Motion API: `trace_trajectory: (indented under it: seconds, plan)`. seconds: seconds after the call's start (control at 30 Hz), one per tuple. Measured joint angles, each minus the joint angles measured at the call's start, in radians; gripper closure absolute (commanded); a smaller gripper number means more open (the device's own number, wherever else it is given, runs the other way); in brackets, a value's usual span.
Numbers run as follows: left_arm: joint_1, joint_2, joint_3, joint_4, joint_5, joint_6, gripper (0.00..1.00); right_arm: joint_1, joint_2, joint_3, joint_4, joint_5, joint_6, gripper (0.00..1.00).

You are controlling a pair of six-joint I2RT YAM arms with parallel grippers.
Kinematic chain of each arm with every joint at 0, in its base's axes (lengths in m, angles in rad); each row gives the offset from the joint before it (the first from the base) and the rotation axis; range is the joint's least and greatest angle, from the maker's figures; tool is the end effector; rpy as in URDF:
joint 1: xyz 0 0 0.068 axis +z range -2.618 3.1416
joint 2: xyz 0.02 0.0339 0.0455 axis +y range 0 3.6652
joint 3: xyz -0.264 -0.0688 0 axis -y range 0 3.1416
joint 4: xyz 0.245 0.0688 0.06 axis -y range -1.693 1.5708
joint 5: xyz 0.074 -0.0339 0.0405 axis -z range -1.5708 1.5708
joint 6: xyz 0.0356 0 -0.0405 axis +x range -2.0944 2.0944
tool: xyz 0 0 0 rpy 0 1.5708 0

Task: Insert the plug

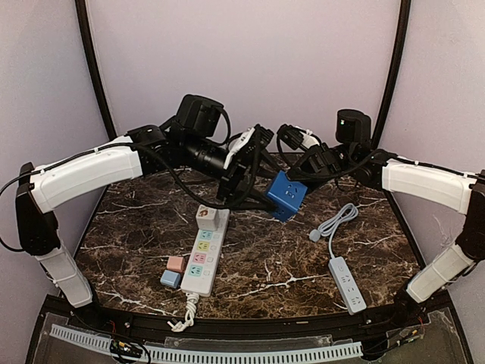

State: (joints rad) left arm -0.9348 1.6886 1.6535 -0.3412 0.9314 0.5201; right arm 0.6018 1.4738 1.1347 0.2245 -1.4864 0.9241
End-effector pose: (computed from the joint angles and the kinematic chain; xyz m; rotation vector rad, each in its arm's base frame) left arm 0.2066 -0.3279 0.3920 1.7079 0.9643 -1.1726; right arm 0.2453 0.2115 0.3425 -1.1156 1.9250 2.2035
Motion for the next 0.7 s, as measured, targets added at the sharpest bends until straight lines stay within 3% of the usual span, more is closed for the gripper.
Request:
trace_trajectory:
  seconds: [0.43,0.47,0.53,0.6,0.7]
  plan:
    - [-0.002,0.004,0.002,0.002,-0.004,0.044,0.65,0.000,0.000,0.000,-0.002,-0.010,0.023,1.00]
    - [-0.002,0.004,0.002,0.002,-0.005,0.044,0.70,0.000,0.000,0.000,-0.001,-0.010,0.023,0.93]
    - [-0.002,0.004,0.002,0.002,-0.005,0.044,0.79,0.001,0.000,0.000,-0.001,-0.011,0.024,0.71]
    - [-0.002,0.004,0.002,0.002,-0.005,0.044,0.89,0.000,0.000,0.000,-0.001,-0.010,0.024,0.43]
    - [-0.002,0.004,0.002,0.003,-0.005,0.041,0.98,0.000,0.000,0.000,-0.001,-0.010,0.026,0.22]
